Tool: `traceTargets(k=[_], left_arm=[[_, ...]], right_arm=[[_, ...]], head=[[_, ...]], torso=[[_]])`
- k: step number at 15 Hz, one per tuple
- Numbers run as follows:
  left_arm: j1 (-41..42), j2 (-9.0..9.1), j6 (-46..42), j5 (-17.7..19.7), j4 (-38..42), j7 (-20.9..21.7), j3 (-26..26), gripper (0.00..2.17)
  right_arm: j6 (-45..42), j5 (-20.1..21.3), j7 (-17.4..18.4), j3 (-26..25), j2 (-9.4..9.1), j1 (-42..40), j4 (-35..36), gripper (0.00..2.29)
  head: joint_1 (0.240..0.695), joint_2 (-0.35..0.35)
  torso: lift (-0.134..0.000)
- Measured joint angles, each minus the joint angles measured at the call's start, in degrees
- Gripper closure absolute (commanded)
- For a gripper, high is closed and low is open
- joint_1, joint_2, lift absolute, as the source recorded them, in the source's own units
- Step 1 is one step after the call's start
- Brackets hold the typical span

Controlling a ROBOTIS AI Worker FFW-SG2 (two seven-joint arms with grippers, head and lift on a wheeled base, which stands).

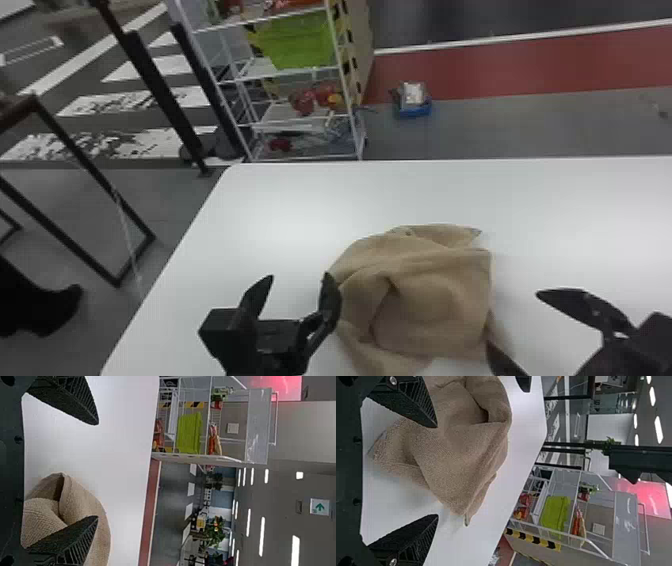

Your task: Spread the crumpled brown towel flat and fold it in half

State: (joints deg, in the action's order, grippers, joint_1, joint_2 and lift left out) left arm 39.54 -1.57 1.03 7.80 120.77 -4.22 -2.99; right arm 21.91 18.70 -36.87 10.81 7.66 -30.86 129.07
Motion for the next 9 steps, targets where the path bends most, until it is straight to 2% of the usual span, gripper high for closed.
traceTargets(k=[1, 4, 9], left_arm=[[0.0, -0.02, -0.01, 0.01, -0.03, 0.0, 0.0, 0.03], [0.01, -0.08, -0.02, 0.02, -0.09, 0.0, 0.0, 0.03], [0.1, 0.06, -0.02, -0.11, -0.01, 0.03, 0.0, 0.03]], right_arm=[[2.46, 0.88, -2.62, -0.1, 0.65, 0.38, 0.96, 0.07], [5.02, 4.45, -14.29, -1.55, 1.69, 1.95, 2.38, 0.05], [7.52, 7.92, -24.51, -3.7, 2.7, 5.65, 3.95, 0.07]], head=[[0.695, 0.324], [0.695, 0.33], [0.695, 0.309]], torso=[[-0.123], [-0.123], [-0.123]])
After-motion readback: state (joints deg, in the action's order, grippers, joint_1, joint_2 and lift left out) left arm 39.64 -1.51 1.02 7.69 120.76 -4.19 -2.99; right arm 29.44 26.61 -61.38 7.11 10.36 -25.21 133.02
